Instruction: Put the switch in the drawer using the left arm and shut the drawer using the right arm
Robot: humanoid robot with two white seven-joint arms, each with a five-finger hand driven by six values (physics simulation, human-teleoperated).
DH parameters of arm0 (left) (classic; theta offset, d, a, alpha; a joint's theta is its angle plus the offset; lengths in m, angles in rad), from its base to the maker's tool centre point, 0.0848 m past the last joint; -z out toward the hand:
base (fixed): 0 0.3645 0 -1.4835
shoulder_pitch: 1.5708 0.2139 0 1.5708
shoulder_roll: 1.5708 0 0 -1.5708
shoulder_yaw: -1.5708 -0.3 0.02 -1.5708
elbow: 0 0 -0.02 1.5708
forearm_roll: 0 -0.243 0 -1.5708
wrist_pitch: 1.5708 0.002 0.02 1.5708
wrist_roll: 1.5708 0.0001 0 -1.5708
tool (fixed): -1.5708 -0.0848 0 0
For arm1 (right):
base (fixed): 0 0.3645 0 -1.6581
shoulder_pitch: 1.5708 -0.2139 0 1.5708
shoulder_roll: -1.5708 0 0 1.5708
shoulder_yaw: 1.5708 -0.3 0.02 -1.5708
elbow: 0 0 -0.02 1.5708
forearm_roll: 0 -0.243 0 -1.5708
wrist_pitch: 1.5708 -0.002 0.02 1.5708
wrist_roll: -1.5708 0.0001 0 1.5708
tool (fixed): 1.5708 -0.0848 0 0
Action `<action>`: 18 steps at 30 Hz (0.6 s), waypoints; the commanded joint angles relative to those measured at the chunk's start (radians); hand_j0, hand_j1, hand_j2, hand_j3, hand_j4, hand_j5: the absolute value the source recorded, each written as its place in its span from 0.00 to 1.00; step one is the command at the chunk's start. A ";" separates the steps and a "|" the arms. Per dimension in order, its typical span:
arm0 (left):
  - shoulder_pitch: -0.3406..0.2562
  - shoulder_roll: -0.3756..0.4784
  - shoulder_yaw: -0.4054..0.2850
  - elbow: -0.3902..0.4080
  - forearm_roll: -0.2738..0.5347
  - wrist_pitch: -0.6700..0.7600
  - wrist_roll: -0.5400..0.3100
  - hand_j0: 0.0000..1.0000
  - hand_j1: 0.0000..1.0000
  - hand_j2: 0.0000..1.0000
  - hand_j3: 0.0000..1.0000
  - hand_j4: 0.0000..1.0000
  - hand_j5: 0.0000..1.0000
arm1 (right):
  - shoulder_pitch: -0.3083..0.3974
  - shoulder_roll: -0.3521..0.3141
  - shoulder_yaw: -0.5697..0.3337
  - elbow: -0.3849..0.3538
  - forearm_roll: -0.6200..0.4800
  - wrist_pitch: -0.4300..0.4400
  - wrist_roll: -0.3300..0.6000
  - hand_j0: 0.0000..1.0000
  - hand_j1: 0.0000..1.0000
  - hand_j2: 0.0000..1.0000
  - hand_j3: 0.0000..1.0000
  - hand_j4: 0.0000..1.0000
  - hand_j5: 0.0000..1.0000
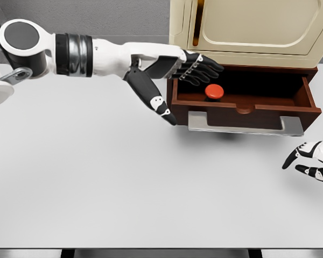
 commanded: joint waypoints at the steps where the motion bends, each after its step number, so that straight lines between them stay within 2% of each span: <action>1: 0.006 -0.034 0.001 0.007 -0.028 0.034 0.056 1.00 1.00 1.00 1.00 1.00 1.00 | 0.000 0.000 0.002 0.000 -0.008 0.003 0.000 0.51 0.51 0.51 0.51 0.51 0.51; 6: 0.022 -0.070 -0.007 0.047 -0.042 0.034 0.057 1.00 1.00 1.00 1.00 1.00 1.00 | 0.000 0.000 0.002 0.000 -0.008 0.003 0.000 0.50 0.50 0.50 0.50 0.50 0.50; 14: 0.055 -0.086 -0.011 0.056 -0.067 0.036 0.059 1.00 1.00 1.00 1.00 1.00 1.00 | 0.000 0.000 0.002 0.000 -0.008 0.003 0.000 0.50 0.50 0.50 0.50 0.50 0.50; 18: 0.057 -0.128 -0.011 0.119 -0.067 0.036 0.053 1.00 1.00 1.00 1.00 1.00 1.00 | 0.000 -0.001 0.002 0.000 -0.008 0.003 0.000 0.50 0.50 0.50 0.50 0.50 0.50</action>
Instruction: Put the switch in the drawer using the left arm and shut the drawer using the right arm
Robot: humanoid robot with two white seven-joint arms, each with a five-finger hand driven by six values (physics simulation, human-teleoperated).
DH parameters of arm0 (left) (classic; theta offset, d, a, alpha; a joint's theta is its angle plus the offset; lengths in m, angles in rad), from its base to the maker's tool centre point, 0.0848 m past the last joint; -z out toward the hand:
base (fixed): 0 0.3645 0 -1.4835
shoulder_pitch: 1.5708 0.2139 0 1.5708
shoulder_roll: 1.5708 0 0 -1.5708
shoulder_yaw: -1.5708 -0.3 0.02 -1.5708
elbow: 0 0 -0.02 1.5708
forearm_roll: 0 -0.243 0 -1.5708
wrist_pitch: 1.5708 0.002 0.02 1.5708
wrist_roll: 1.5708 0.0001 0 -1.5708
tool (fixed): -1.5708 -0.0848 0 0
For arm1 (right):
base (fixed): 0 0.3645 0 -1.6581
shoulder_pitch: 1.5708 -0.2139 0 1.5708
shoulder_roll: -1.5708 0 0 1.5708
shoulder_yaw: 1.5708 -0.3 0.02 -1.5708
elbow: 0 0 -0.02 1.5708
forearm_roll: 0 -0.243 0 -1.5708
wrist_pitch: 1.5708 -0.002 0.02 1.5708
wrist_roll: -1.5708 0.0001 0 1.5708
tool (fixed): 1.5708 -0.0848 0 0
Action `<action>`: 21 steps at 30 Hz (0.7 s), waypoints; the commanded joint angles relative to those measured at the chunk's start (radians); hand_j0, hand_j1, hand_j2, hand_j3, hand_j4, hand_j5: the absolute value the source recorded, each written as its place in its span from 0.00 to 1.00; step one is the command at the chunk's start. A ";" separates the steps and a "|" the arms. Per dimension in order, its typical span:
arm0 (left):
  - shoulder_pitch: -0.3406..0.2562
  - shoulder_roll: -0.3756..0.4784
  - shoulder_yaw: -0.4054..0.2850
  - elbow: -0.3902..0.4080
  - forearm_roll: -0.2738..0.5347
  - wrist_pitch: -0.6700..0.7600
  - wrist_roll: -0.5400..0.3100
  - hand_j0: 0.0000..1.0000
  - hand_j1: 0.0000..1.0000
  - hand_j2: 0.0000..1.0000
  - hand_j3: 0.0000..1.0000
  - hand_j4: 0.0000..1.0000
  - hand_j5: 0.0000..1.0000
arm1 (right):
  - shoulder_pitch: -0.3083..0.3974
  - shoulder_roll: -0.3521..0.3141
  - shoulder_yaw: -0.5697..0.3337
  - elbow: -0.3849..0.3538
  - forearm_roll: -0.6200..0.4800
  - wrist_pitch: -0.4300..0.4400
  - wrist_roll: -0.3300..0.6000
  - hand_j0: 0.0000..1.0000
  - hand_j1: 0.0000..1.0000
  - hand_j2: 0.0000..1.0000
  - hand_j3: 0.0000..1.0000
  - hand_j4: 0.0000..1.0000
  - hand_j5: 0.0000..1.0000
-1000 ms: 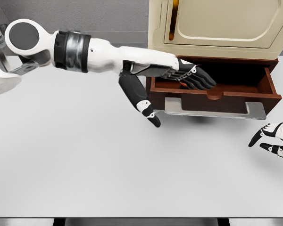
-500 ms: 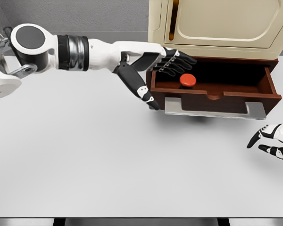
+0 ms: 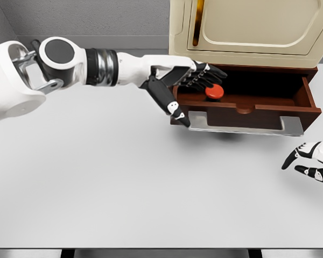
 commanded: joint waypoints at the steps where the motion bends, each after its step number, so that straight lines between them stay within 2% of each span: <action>1: 0.000 -0.019 0.000 0.028 0.002 0.000 -0.002 1.00 1.00 1.00 1.00 1.00 1.00 | 0.000 -0.002 0.000 0.000 -0.008 0.003 0.000 0.50 0.50 0.50 0.50 0.50 0.50; 8: 0.014 -0.022 0.000 0.034 0.002 0.001 -0.002 1.00 1.00 1.00 1.00 1.00 1.00 | 0.000 0.000 0.000 0.000 -0.008 0.003 0.000 0.51 0.51 0.51 0.51 0.51 0.51; 12: 0.014 -0.053 0.000 0.036 0.002 0.001 -0.002 1.00 1.00 1.00 1.00 1.00 1.00 | 0.000 0.000 0.000 0.000 -0.008 0.003 0.000 0.51 0.51 0.51 0.51 0.51 0.51; 19: 0.012 -0.127 0.000 0.108 0.002 0.001 -0.005 1.00 1.00 1.00 1.00 1.00 1.00 | 0.000 0.000 0.000 0.000 -0.008 0.003 0.000 0.51 0.51 0.51 0.51 0.51 0.51; 21: 0.006 -0.107 0.003 0.114 0.002 -0.002 -0.013 1.00 1.00 1.00 1.00 1.00 1.00 | 0.000 0.000 0.000 0.000 -0.008 0.003 0.000 0.51 0.51 0.51 0.51 0.51 0.51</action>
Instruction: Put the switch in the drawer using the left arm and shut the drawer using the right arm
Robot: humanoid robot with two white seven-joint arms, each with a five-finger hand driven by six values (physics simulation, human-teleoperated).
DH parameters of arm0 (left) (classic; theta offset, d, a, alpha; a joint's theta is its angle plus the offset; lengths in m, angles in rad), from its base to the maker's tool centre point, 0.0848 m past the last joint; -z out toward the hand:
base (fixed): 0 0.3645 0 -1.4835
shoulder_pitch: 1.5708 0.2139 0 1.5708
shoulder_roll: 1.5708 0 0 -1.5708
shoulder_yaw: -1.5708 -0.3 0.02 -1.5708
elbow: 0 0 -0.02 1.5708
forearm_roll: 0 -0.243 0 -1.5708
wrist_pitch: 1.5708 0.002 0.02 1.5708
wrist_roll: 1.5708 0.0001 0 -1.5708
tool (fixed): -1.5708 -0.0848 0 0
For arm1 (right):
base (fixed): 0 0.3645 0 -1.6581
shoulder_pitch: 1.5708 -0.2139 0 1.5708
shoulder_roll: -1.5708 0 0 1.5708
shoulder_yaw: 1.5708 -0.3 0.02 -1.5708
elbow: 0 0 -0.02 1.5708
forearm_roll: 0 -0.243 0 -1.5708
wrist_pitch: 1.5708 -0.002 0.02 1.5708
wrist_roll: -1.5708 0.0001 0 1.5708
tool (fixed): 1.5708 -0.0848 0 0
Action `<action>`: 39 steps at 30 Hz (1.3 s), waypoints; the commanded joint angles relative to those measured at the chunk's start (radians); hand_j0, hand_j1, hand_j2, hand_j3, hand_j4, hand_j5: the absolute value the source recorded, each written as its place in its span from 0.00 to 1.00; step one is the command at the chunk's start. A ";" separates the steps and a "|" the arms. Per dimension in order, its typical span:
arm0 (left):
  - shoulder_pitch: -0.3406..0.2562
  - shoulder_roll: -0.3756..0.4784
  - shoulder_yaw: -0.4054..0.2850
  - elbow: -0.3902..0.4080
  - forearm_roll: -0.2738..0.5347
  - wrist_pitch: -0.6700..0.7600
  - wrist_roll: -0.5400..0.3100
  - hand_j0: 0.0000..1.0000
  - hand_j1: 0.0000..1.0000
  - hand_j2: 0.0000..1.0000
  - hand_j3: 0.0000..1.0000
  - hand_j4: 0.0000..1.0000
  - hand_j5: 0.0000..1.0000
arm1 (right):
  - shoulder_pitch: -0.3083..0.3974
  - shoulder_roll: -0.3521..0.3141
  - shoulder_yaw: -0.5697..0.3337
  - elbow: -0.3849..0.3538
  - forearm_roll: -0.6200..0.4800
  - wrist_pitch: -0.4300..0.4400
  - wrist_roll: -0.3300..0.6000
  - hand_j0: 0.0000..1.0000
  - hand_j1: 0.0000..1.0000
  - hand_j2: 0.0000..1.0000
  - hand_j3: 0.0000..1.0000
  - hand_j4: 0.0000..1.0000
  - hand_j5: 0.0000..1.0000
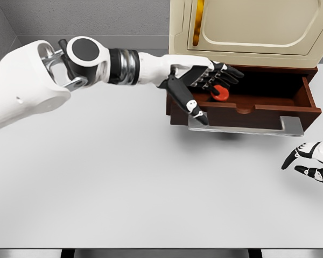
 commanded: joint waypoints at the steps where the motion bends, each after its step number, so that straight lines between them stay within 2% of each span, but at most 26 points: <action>1: 0.000 0.028 0.002 0.011 -0.001 -0.003 -0.011 1.00 1.00 1.00 1.00 1.00 1.00 | 0.000 -0.003 0.000 0.000 -0.008 0.003 0.000 0.51 0.51 0.51 0.51 0.51 0.51; 2: -0.002 0.030 0.008 0.011 0.001 -0.003 -0.035 1.00 1.00 1.00 1.00 1.00 1.00 | 0.000 -0.003 0.000 0.000 -0.008 0.003 0.000 0.51 0.51 0.51 0.51 0.51 0.51; 6: -0.002 -0.012 0.008 0.029 -0.004 -0.001 -0.037 1.00 1.00 1.00 1.00 1.00 1.00 | 0.000 -0.003 0.000 0.000 -0.008 0.003 0.000 0.52 0.52 0.52 0.52 0.52 0.52; 8: -0.002 -0.053 0.007 0.071 -0.005 -0.003 -0.040 1.00 1.00 1.00 1.00 1.00 1.00 | 0.000 -0.003 0.000 0.000 -0.008 0.003 0.000 0.52 0.52 0.52 0.52 0.52 0.52; 10: -0.003 -0.087 0.007 0.080 -0.008 -0.003 -0.040 1.00 1.00 1.00 1.00 1.00 1.00 | 0.000 -0.003 0.000 0.000 -0.008 0.003 0.000 0.52 0.52 0.52 0.52 0.52 0.52; 14: -0.028 -0.157 0.007 0.118 -0.010 -0.003 -0.040 1.00 1.00 1.00 1.00 1.00 1.00 | 0.000 -0.003 0.000 0.000 -0.008 0.003 0.000 0.52 0.52 0.52 0.52 0.52 0.52; 17: -0.067 -0.219 0.007 0.175 -0.010 -0.003 -0.040 1.00 1.00 1.00 1.00 1.00 1.00 | 0.000 -0.003 0.002 0.000 -0.008 0.003 0.000 0.52 0.52 0.52 0.52 0.52 0.52; 18: -0.087 -0.201 0.010 0.164 -0.001 -0.006 -0.066 1.00 1.00 1.00 1.00 1.00 1.00 | 0.000 -0.003 0.006 0.000 -0.008 0.003 0.000 0.52 0.52 0.52 0.52 0.52 0.52; 19: -0.089 -0.136 0.034 0.143 0.010 -0.012 -0.141 1.00 1.00 1.00 1.00 1.00 1.00 | 0.000 -0.003 0.006 0.000 -0.008 0.003 0.000 0.52 0.52 0.52 0.52 0.52 0.52; 20: -0.087 -0.070 0.054 0.103 0.035 -0.012 -0.170 1.00 1.00 1.00 1.00 1.00 1.00 | 0.000 -0.003 0.006 0.000 -0.008 0.003 0.000 0.52 0.52 0.52 0.52 0.52 0.52; 22: -0.077 0.014 0.051 0.026 0.050 -0.006 -0.170 1.00 1.00 1.00 1.00 1.00 1.00 | 0.000 -0.003 0.006 0.000 -0.008 0.003 0.000 0.52 0.52 0.52 0.52 0.52 0.52; 23: -0.057 0.037 0.048 0.020 0.048 -0.003 -0.170 1.00 1.00 1.00 1.00 1.00 1.00 | 0.000 -0.003 0.008 0.000 -0.008 0.003 0.000 0.52 0.52 0.52 0.52 0.52 0.52; 26: -0.051 0.094 0.048 0.019 0.044 0.000 -0.170 1.00 1.00 1.00 1.00 1.00 1.00 | 0.000 -0.003 0.020 0.000 -0.008 0.003 0.000 0.52 0.52 0.52 0.52 0.52 0.52; 30: -0.048 0.096 0.047 0.019 0.038 0.040 -0.169 1.00 1.00 1.00 1.00 1.00 1.00 | 0.000 -0.001 0.022 0.000 -0.008 0.003 0.000 0.52 0.52 0.52 0.52 0.52 0.52; 35: -0.006 0.086 0.045 0.028 -0.014 0.054 -0.161 1.00 1.00 1.00 1.00 1.00 1.00 | 0.000 -0.001 0.022 0.000 -0.008 0.003 0.000 0.52 0.52 0.52 0.52 0.52 0.52; 39: 0.008 0.080 0.045 0.039 -0.024 0.055 -0.160 1.00 1.00 1.00 1.00 1.00 1.00 | 0.000 -0.001 0.020 0.000 -0.008 0.003 0.000 0.52 0.52 0.52 0.52 0.52 0.52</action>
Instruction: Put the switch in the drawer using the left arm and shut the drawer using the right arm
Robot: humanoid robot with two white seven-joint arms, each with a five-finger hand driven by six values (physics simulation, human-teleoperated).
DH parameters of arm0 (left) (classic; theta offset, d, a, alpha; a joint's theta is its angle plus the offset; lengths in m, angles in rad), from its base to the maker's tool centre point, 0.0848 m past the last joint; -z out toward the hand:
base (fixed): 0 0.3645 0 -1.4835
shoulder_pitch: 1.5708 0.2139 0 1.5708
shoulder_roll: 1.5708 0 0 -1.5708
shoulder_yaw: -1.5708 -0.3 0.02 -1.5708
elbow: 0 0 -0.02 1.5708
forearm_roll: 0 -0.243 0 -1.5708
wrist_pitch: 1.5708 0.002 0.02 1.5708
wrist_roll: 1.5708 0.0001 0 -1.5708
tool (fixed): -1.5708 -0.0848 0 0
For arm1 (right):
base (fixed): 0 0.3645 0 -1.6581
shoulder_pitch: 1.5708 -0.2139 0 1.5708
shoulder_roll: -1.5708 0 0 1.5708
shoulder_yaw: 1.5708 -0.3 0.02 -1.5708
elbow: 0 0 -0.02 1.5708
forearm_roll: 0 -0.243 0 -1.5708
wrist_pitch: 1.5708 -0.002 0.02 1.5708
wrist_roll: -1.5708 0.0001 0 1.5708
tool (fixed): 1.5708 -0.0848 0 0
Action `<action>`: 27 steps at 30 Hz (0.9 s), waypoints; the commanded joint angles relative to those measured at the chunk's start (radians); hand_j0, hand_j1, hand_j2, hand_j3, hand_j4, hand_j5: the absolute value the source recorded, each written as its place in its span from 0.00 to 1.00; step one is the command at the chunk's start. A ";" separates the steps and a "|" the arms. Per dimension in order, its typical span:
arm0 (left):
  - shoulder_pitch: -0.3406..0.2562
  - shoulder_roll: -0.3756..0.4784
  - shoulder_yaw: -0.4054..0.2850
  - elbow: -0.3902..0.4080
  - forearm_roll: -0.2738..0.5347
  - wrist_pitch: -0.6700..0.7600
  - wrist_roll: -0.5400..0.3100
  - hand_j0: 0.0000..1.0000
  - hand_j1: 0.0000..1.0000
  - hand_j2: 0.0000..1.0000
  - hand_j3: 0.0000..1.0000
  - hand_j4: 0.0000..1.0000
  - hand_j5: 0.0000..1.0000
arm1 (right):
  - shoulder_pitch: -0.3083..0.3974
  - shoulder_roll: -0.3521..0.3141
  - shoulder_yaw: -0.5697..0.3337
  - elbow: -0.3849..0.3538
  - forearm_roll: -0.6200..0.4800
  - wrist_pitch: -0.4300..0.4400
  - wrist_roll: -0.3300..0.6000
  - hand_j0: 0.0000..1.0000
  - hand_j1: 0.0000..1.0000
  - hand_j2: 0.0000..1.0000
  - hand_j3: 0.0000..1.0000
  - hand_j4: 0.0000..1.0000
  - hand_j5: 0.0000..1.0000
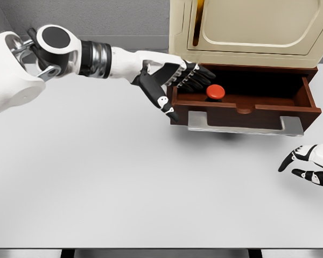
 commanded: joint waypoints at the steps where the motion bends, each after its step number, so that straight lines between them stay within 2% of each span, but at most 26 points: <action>1: 0.000 -0.010 0.000 0.016 -0.004 0.001 0.001 1.00 1.00 1.00 1.00 1.00 1.00 | 0.000 -0.001 0.001 0.000 -0.008 0.003 0.000 0.52 0.52 0.52 0.52 0.52 0.52; 8: 0.002 -0.100 -0.017 0.095 -0.025 -0.001 0.000 1.00 1.00 1.00 1.00 1.00 1.00 | 0.000 -0.001 0.001 0.000 -0.008 0.003 0.000 0.52 0.52 0.52 0.52 0.52 0.52; 11: 0.002 -0.114 -0.022 0.101 -0.025 -0.002 0.000 1.00 1.00 1.00 1.00 1.00 1.00 | 0.000 -0.001 0.001 0.000 -0.008 0.003 0.000 0.53 0.53 0.53 0.53 0.53 0.53; 14: 0.003 -0.145 -0.023 0.150 -0.025 -0.008 -0.002 1.00 1.00 1.00 1.00 1.00 1.00 | 0.000 -0.001 0.000 0.000 -0.008 0.003 0.000 0.53 0.53 0.53 0.53 0.53 0.53; 18: -0.002 -0.186 -0.022 0.153 -0.025 -0.014 -0.003 1.00 1.00 1.00 1.00 1.00 1.00 | 0.000 -0.003 0.001 0.000 -0.008 0.003 0.000 0.53 0.53 0.53 0.53 0.53 0.53; 21: -0.011 -0.180 -0.015 0.145 -0.013 -0.014 -0.015 1.00 1.00 1.00 1.00 1.00 1.00 | 0.000 -0.003 0.001 0.000 -0.008 0.003 0.000 0.53 0.53 0.53 0.53 0.53 0.53; 23: -0.012 -0.175 0.014 0.145 -0.007 -0.013 -0.048 1.00 1.00 1.00 1.00 1.00 1.00 | -0.002 -0.001 0.001 0.000 -0.008 0.003 0.000 0.52 0.52 0.52 0.52 0.52 0.52; 27: -0.021 -0.188 0.021 0.147 -0.005 -0.013 -0.048 1.00 1.00 1.00 1.00 1.00 1.00 | -0.003 -0.003 0.001 0.000 -0.008 0.003 0.000 0.51 0.51 0.51 0.51 0.51 0.51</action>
